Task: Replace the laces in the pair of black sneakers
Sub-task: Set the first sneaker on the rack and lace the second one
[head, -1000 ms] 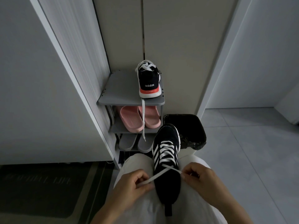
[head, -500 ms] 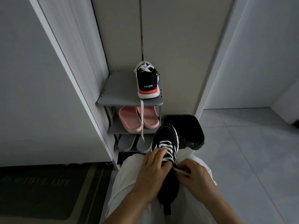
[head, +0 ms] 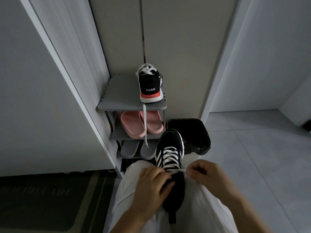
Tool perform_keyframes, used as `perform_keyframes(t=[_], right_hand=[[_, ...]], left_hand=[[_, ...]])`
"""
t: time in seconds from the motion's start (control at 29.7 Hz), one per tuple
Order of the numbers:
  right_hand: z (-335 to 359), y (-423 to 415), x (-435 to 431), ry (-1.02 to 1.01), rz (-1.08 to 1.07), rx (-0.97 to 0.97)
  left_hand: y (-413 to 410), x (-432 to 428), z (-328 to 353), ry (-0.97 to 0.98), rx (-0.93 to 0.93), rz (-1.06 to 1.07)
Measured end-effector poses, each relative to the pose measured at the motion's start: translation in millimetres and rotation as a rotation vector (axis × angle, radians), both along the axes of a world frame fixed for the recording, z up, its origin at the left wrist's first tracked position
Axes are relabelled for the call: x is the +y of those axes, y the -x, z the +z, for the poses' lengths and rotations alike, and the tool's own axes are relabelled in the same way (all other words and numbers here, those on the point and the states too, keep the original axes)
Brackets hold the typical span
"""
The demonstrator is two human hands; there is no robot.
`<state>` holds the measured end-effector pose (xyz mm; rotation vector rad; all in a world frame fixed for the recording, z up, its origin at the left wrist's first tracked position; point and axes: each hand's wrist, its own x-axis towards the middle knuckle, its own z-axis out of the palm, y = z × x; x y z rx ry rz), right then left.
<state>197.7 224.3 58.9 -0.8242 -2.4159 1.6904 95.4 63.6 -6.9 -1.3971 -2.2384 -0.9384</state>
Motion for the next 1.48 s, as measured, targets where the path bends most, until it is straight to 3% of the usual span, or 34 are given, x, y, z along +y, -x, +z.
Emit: perform_keyframes(t=[0.13, 0.3, 0.4, 0.5, 0.61, 0.71, 0.87, 1.01, 1.11, 1.24, 1.48], right_hand=[[14, 2, 7, -0.3, 0.203, 0.002], [11, 5, 11, -0.907, 0.206, 0.144], [6, 1, 19, -1.029, 0.079, 0.14], [2, -13, 36, -0.965, -0.12, 0.04], [3, -19, 42, -0.856, -0.274, -0.034], [9, -10, 30, -0.793, -0.269, 0.067], [37, 13, 0, -0.77, -0.256, 0.341], [47, 15, 4, -0.877, -0.286, 0.425], [44, 6, 24, -1.016, -0.321, 0.347], [31, -11, 35, -1.057, -0.332, 0.231], [-17, -33, 57, -0.867, -0.304, -0.105]], left_hand=[[14, 6, 11, -0.063, -0.239, 0.028], [17, 28, 14, 0.07, -0.052, 0.04], [18, 29, 16, 0.035, -0.006, 0.105], [21, 23, 15, 0.032, -0.089, 0.126], [19, 22, 23, 0.009, -0.405, 0.14], [3, 24, 36, -0.04, -0.623, 0.071], [-51, 47, 64, -0.091, -0.848, -0.261], [-58, 61, 80, -0.146, -1.151, -0.315], [-42, 36, 80, -0.007, -1.176, -0.34], [-5, -16, 69, 0.099, -1.184, -0.257], [36, -77, 69, 0.129, -1.366, -0.028]])
